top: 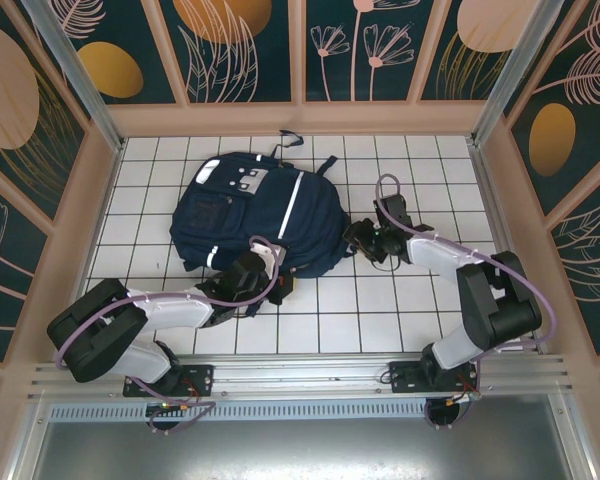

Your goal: Pack the student bag

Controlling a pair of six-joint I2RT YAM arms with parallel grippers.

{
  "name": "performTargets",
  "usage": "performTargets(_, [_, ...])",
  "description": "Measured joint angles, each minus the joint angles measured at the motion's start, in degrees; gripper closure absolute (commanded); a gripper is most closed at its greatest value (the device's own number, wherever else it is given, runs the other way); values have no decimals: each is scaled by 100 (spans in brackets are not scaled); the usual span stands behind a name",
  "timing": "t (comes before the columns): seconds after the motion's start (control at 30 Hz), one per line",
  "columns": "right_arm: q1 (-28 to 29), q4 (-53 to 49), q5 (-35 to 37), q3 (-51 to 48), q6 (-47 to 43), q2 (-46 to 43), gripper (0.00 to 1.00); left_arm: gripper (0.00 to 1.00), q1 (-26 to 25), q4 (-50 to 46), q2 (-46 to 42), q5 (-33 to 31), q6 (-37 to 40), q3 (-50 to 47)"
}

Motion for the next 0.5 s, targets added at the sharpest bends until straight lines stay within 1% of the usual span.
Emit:
performTargets(0.1, [4,293,-153,-9,-2,120,54,100,0,0,-22,-2,2,-24])
performTargets(0.2, [4,564,-275,-52,-4,269,61,100,0,0,-92,-2,4,-83])
performTargets(0.27, [4,734,-354,-103,2,361,67,100,0,-7,-116,-4,7,-94])
performTargets(0.3, [4,831,-400,-116,7,402,68,100,2,-24,-122,-9,13,-96])
performTargets(0.37, [4,931,-431,-116,7,431,66,100,2,-42,-129,-22,46,-96])
performTargets(0.43, [4,951,-426,-116,-13,428,60,100,0,-46,-129,-26,55,-96])
performTargets(0.5, [4,940,-407,-116,-96,413,52,100,0,-55,-129,-42,74,-96])
